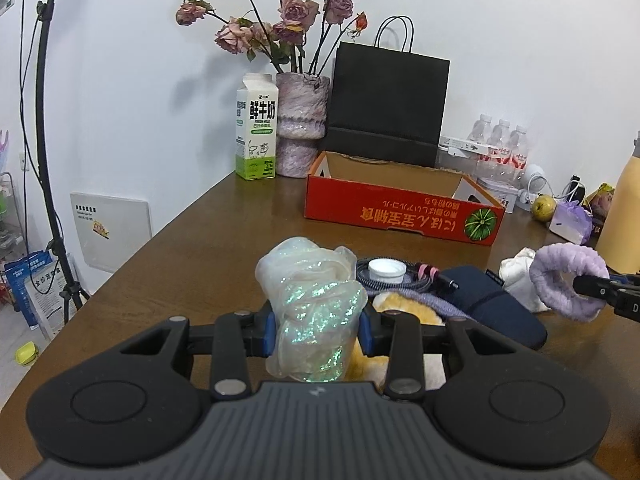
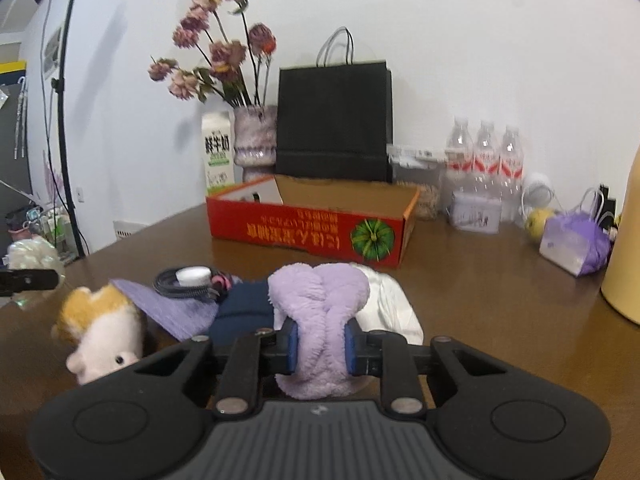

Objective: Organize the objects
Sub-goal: 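Carry the plastic bag and lavender headband with both tools to the red box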

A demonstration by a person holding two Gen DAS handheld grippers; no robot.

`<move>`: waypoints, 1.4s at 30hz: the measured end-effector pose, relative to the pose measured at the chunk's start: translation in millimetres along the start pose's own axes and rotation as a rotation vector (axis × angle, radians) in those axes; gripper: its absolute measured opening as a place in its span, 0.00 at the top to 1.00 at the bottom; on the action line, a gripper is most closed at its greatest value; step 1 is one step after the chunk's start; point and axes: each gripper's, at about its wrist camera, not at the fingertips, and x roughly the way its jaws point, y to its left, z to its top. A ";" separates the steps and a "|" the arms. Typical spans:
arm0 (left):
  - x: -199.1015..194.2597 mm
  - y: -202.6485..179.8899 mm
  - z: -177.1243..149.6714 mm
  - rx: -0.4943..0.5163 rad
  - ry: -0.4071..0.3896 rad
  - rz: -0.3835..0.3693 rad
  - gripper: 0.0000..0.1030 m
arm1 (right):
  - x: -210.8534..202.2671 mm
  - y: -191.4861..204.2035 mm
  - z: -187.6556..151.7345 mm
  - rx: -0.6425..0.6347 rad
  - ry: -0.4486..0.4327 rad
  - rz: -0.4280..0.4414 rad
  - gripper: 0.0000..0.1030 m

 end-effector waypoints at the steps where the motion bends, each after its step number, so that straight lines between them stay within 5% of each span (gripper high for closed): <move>1: 1.3 -0.7 2.8 0.001 -0.002 -0.005 0.64 | -1.1 1.1 2.7 -0.005 -0.007 0.003 0.80; 20: 25.9 -28.0 84.4 0.053 -0.116 -0.096 0.64 | 18.6 19.1 59.6 -0.026 -0.140 0.040 0.80; 42: 113.3 -49.4 178.4 0.032 -0.169 -0.154 0.64 | 115.3 26.5 142.5 -0.004 -0.214 0.079 0.80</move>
